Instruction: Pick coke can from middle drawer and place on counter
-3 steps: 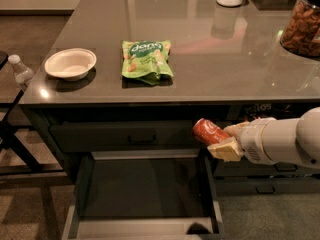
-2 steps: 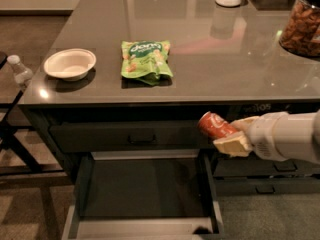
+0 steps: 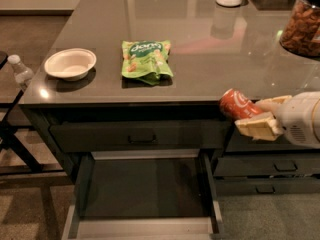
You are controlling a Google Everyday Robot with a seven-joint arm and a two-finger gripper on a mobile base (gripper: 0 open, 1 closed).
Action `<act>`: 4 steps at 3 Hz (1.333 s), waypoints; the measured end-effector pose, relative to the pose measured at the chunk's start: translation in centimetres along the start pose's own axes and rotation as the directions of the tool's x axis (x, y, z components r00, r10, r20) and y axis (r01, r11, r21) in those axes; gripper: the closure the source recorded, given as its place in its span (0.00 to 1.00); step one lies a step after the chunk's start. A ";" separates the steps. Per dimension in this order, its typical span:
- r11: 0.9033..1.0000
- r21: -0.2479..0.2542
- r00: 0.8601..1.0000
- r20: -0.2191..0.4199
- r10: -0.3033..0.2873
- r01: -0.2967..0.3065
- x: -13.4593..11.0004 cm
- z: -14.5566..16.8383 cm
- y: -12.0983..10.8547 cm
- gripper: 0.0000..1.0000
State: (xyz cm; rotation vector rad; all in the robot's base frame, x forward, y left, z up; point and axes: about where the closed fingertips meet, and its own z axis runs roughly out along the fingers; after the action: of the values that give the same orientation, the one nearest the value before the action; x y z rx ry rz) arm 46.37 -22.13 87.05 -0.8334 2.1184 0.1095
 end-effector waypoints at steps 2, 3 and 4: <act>1.000 0.007 1.000 0.027 -0.008 0.008 -2.7 0.3 -0.8 1.00; 0.999 0.033 0.998 0.056 -0.037 0.035 -7.7 0.8 -2.9 1.00; 0.999 0.033 0.998 0.056 -0.037 0.035 -7.7 0.8 -2.9 1.00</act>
Offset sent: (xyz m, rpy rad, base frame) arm 0.0419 0.0177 0.0407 0.0241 -0.0563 0.0082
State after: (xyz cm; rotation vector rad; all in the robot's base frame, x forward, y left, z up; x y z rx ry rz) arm 51.96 -20.04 92.73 -0.8397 2.0464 0.0794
